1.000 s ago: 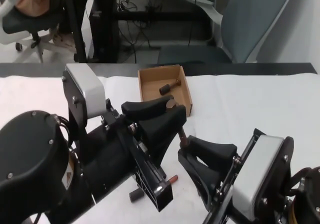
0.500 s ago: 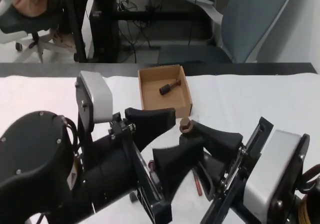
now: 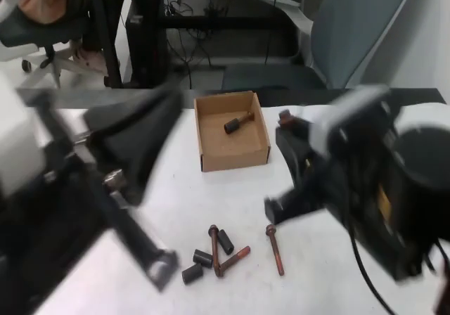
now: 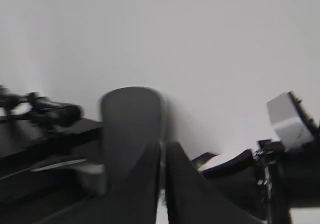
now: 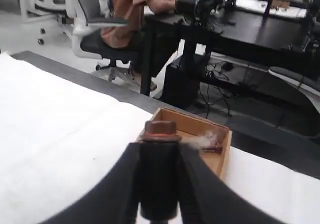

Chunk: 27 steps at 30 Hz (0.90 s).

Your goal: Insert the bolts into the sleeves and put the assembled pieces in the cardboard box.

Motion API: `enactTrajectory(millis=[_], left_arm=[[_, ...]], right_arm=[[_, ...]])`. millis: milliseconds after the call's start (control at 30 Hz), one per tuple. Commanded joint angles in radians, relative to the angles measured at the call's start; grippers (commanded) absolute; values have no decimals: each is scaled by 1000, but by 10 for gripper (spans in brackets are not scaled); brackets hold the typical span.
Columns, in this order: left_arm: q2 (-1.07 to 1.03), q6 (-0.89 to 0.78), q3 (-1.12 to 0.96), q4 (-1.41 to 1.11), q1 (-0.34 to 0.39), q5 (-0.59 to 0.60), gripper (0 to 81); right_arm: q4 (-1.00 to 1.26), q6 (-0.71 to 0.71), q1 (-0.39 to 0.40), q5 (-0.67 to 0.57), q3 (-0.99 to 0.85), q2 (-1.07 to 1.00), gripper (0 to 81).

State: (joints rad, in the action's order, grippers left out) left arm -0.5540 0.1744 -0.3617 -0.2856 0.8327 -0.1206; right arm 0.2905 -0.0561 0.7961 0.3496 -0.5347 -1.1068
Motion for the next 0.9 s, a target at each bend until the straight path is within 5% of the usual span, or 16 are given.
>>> enactTrajectory(millis=[0, 367, 867], left_arm=[[131, 95, -3, 219, 3, -224, 18], [396, -25, -3, 598, 3, -300, 18], [404, -25, -3, 603, 3, -298, 18]], right_arm=[[-82, 12, -77, -82, -108, -98, 6], [-264, 78, -273, -263, -544, -582, 6], [-379, 47, -353, -289, -929, -995, 0]])
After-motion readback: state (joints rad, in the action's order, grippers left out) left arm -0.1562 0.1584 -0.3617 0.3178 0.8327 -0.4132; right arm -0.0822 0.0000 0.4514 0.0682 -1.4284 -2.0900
